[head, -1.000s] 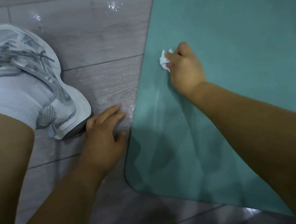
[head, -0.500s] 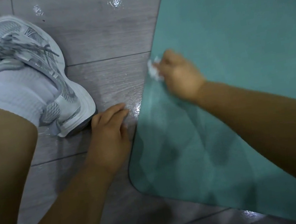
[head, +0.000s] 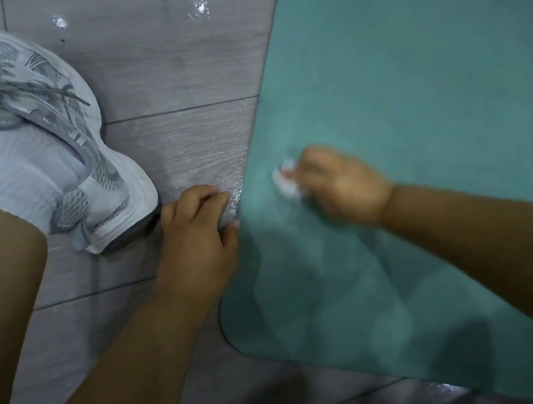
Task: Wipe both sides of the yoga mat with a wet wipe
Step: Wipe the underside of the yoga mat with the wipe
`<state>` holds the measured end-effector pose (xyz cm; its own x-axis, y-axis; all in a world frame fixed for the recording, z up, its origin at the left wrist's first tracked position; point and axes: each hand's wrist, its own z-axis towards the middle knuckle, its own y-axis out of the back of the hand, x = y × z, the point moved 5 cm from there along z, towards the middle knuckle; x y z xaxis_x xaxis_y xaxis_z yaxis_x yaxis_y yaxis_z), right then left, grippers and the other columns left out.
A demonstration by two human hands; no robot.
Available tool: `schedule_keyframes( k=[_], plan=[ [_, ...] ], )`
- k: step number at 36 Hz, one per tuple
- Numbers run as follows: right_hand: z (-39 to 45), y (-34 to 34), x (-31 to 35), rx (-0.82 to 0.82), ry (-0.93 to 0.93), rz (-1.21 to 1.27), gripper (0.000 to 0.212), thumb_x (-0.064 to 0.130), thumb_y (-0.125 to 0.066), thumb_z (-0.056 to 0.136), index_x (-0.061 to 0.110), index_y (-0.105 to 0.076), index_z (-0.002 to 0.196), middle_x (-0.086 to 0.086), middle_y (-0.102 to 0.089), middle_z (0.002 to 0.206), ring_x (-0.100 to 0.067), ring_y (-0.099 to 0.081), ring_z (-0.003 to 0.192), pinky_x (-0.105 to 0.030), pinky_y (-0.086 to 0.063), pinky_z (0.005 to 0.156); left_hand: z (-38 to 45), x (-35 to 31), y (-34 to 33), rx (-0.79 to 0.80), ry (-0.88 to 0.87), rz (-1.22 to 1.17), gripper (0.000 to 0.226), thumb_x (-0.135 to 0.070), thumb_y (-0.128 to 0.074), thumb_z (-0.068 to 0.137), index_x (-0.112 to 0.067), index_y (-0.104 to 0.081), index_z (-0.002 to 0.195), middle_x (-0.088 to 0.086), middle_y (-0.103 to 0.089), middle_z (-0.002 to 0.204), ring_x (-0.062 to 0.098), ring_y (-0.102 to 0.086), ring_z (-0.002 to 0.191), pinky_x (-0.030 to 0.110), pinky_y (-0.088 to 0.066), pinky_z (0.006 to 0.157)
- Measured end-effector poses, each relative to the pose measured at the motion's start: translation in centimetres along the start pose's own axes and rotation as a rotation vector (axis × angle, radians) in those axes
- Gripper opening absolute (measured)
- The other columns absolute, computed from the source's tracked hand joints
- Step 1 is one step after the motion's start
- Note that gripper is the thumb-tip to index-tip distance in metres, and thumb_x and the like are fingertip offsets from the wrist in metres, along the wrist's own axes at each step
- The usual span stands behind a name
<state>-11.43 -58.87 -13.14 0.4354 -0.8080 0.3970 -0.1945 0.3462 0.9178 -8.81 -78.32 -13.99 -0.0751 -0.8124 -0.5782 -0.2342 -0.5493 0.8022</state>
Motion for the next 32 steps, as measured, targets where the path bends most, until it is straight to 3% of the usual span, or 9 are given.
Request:
schedule_keyframes(
  k=[3,6,10,14,17,22,25,28,32],
  plan=[
    [0.3,3.0,-9.2,-0.200,-0.490,-0.185,0.019,0.014,-0.049,0.093,0.005,-0.060,0.105,0.001,-0.054,0.089,-0.014,-0.052,0.086,-0.017,-0.029,0.068,0.3,-0.8,-0.3,0.028,-0.015,0.011,0.040,-0.024,-0.056,0.078,-0.007,-0.065,0.113,0.011,-0.056,0.118,0.037,-0.048,0.105,0.021,-0.024,0.093],
    [-1.2,4.4,-11.0,-0.310,-0.689,-0.350,0.013,0.012,-0.050,0.094,0.000,-0.054,0.089,0.000,-0.047,0.079,-0.006,-0.048,0.071,-0.009,-0.030,0.063,0.6,-2.1,-0.8,0.065,-0.021,0.006,0.041,-0.025,-0.059,0.083,-0.010,-0.061,0.121,0.008,-0.052,0.124,0.034,-0.046,0.111,0.030,-0.029,0.099],
    [-2.8,0.1,-3.6,-0.267,-0.579,-0.119,0.033,0.002,-0.049,0.087,0.012,-0.056,0.118,-0.014,-0.050,0.115,-0.026,-0.052,0.098,-0.024,-0.032,0.075,0.5,-3.4,-1.5,0.071,-0.067,0.011,0.046,-0.009,-0.071,0.080,-0.007,-0.060,0.125,0.013,-0.049,0.127,0.036,-0.045,0.112,0.033,-0.032,0.100],
    [-6.6,-2.3,1.7,-0.021,-0.192,0.002,0.010,0.015,-0.051,0.094,0.017,-0.059,0.088,-0.001,-0.050,0.083,-0.015,-0.047,0.077,-0.025,-0.037,0.070,0.6,-3.4,-1.9,0.065,-0.067,0.036,0.050,-0.009,-0.073,0.078,-0.005,-0.059,0.125,0.014,-0.048,0.127,0.037,-0.045,0.112,0.036,-0.035,0.100],
    [-7.9,-0.2,-0.2,0.063,-0.042,-0.167,0.031,0.009,-0.043,0.089,0.016,-0.059,0.114,-0.004,-0.056,0.100,-0.021,-0.053,0.086,-0.024,-0.033,0.066,0.6,-3.3,-2.2,0.045,-0.107,0.069,0.049,-0.006,-0.075,0.074,-0.001,-0.061,0.121,0.020,-0.050,0.124,0.043,-0.048,0.106,0.042,-0.038,0.096],
    [-10.6,6.3,-13.1,-0.390,-0.779,-0.142,0.019,0.007,-0.046,0.090,0.006,-0.064,0.089,-0.013,-0.052,0.090,-0.020,-0.060,0.081,-0.020,-0.039,0.071,0.2,-4.2,-3.2,0.004,-0.152,0.200,0.046,-0.016,-0.060,0.073,0.004,-0.061,0.114,0.025,-0.051,0.123,0.047,-0.046,0.100,0.051,-0.043,0.088],
    [-12.4,5.1,-14.0,-0.427,-1.056,-0.157,0.021,-0.001,-0.045,0.086,-0.006,-0.061,0.100,-0.013,-0.051,0.097,-0.019,-0.054,0.087,-0.016,-0.036,0.074,0.5,-5.5,-4.0,0.011,-0.223,0.243,0.051,-0.028,-0.047,0.077,0.006,-0.062,0.113,0.025,-0.053,0.125,0.042,-0.045,0.105,0.048,-0.042,0.091],
    [-11.4,2.6,-7.3,-0.492,-0.768,-0.123,0.029,0.003,-0.043,0.082,-0.008,-0.064,0.098,-0.009,-0.052,0.081,-0.026,-0.054,0.072,-0.016,-0.038,0.069,0.6,-6.6,-5.1,0.052,-0.300,0.259,0.057,-0.030,-0.040,0.078,0.009,-0.062,0.112,0.027,-0.056,0.121,0.042,-0.049,0.107,0.046,-0.043,0.094],
    [-13.4,-1.4,1.2,-0.165,-0.269,-0.032,0.030,0.015,-0.043,0.089,0.005,-0.064,0.108,-0.003,-0.049,0.085,-0.020,-0.047,0.072,-0.028,-0.043,0.063,0.3,-6.7,-5.9,0.084,-0.314,0.310,0.054,-0.027,-0.039,0.083,0.011,-0.060,0.116,0.031,-0.054,0.125,0.049,-0.055,0.108,0.053,-0.042,0.096]
  ],
)
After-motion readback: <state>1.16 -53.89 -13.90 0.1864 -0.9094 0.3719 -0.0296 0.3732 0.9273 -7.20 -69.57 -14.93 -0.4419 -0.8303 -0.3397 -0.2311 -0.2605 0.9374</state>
